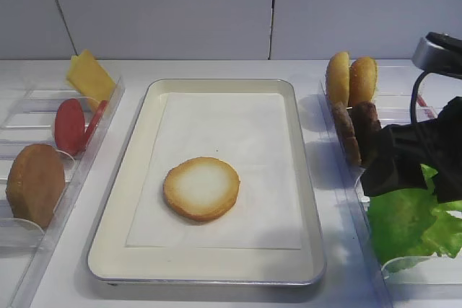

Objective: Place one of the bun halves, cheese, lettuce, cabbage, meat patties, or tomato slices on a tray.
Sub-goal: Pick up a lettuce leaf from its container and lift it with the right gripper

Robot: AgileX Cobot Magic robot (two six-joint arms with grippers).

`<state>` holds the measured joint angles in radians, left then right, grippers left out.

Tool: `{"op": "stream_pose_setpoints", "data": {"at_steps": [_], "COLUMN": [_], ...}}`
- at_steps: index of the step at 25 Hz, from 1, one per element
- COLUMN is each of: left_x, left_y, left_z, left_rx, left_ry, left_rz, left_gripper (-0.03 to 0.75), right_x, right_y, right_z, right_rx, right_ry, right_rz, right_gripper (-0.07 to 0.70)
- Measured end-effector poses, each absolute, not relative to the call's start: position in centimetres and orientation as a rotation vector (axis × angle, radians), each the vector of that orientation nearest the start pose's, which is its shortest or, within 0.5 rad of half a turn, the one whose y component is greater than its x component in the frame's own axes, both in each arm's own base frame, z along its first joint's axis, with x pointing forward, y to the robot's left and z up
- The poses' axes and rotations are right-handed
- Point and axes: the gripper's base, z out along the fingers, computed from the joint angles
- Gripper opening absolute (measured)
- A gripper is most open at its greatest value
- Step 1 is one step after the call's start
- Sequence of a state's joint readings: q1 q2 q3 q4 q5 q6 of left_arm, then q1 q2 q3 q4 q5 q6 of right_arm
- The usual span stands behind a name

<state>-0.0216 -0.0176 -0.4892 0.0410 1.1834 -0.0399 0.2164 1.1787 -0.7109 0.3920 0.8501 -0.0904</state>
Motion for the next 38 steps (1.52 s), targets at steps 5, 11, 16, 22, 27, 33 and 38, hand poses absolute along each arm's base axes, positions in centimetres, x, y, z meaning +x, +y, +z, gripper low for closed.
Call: {"op": "stream_pose_setpoints", "data": {"at_steps": [5, 11, 16, 22, 27, 33, 38], "left_x": [-1.19, -1.19, -1.19, -1.19, -1.19, -1.19, -1.19], "left_y": [0.37, 0.37, 0.37, 0.37, 0.37, 0.37, 0.37], "left_z": [26.46, 26.46, 26.46, 26.46, 26.46, 26.46, 26.46], "left_rx": [-0.025, -0.025, -0.025, -0.025, -0.025, -0.025, -0.025], "left_ry": [2.159, 2.159, 2.159, 2.159, 2.159, 2.159, 2.159], "left_rz": [0.014, 0.014, 0.014, 0.014, 0.014, 0.014, 0.014], "left_gripper": [0.322, 0.322, 0.322, 0.322, 0.322, 0.322, 0.322], "right_x": [19.08, 19.08, 19.08, 19.09, 19.07, 18.98, 19.09], "right_y": [6.88, 6.87, 6.86, 6.85, 6.84, 6.85, 6.97], "right_z": [24.50, 24.50, 24.50, 24.51, 24.50, 24.51, 25.42], "right_rx": [-0.140, -0.144, -0.146, -0.147, -0.149, -0.153, -0.177], "right_ry": [2.779, 2.778, 2.778, 2.778, 2.780, 2.791, 2.801], "right_rz": [0.503, 0.501, 0.499, 0.497, 0.495, 0.498, 0.508], "right_gripper": [0.575, 0.575, 0.529, 0.321, 0.084, 0.044, 0.043]}}
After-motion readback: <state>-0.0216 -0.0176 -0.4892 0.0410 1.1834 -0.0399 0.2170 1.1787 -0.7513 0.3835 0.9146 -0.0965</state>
